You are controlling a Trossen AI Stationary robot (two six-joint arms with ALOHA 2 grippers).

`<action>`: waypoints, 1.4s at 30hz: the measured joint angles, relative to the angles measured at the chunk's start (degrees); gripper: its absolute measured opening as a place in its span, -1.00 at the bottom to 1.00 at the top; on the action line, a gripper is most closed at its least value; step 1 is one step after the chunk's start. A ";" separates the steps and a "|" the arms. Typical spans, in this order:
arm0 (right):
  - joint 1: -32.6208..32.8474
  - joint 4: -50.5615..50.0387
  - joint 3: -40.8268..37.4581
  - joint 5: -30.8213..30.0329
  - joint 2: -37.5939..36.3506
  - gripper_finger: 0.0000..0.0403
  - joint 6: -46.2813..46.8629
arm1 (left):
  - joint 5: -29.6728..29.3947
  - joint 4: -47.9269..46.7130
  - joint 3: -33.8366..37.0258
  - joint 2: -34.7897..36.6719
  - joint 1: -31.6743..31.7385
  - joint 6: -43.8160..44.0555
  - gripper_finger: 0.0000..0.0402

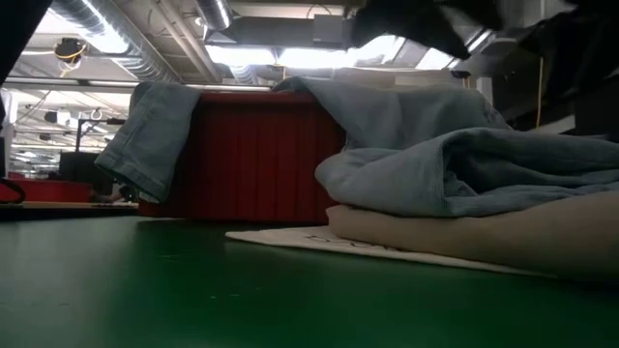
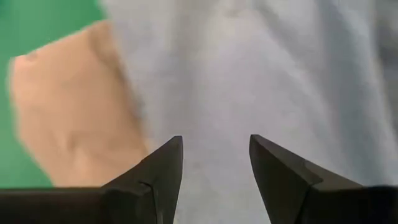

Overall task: Fold Laundry from Bin
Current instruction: Fold the light blue jeans

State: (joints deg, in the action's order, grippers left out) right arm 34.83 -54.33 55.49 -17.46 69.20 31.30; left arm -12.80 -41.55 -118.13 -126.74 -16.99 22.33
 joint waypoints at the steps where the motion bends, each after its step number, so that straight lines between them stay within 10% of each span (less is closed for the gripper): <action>1: 1.46 1.22 -0.32 -0.62 0.25 -0.08 0.00 | -0.51 0.96 0.00 -0.37 -0.58 0.00 -0.21; 42: 5.33 8.55 -9.34 2.85 4.25 -0.08 6.48 | -4.49 9.63 10.29 -4.57 -3.06 0.09 -0.21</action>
State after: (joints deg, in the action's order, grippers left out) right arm 40.16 -45.78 46.15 -14.61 73.45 37.78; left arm -17.29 -31.92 -107.84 -131.31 -20.05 22.41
